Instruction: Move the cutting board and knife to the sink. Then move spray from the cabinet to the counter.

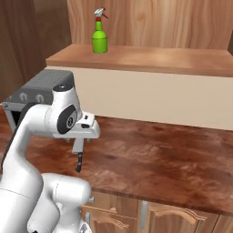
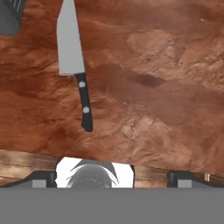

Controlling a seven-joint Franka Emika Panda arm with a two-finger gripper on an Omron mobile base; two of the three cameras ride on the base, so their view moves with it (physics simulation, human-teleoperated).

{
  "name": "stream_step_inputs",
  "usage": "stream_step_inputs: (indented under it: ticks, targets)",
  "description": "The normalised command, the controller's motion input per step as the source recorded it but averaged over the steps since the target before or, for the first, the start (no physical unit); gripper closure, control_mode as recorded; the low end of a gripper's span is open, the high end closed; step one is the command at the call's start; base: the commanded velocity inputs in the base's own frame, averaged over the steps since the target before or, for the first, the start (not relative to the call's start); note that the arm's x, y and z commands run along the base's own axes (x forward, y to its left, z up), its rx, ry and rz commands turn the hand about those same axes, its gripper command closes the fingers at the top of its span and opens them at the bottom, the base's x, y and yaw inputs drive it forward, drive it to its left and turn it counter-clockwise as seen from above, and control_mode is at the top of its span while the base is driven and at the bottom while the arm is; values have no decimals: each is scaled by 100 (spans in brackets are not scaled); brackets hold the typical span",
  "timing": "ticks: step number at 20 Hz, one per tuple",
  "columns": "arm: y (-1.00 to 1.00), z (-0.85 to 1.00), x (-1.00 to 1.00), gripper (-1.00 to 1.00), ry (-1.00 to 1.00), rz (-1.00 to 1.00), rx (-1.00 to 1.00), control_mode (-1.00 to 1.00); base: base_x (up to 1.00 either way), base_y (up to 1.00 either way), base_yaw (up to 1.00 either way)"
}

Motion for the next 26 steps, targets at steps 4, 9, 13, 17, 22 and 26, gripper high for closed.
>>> stream_step_inputs:
  ticks: [4,9,13,17,22,26]
  targets:
    - [12,-44,27,-100,6,12,0,-100,0,0,0]
    - [21,-35,7,-100,13,7,1,-100,0,0,0]
    - [42,-43,16,-100,14,1,0,-100,0,0,0]
    - [21,-39,13,-100,10,5,0,-100,0,0,0]
    - [12,-41,23,-100,6,6,0,-100,0,0,0]
    - [2,-34,25,-100,6,4,1,-100,0,0,0]
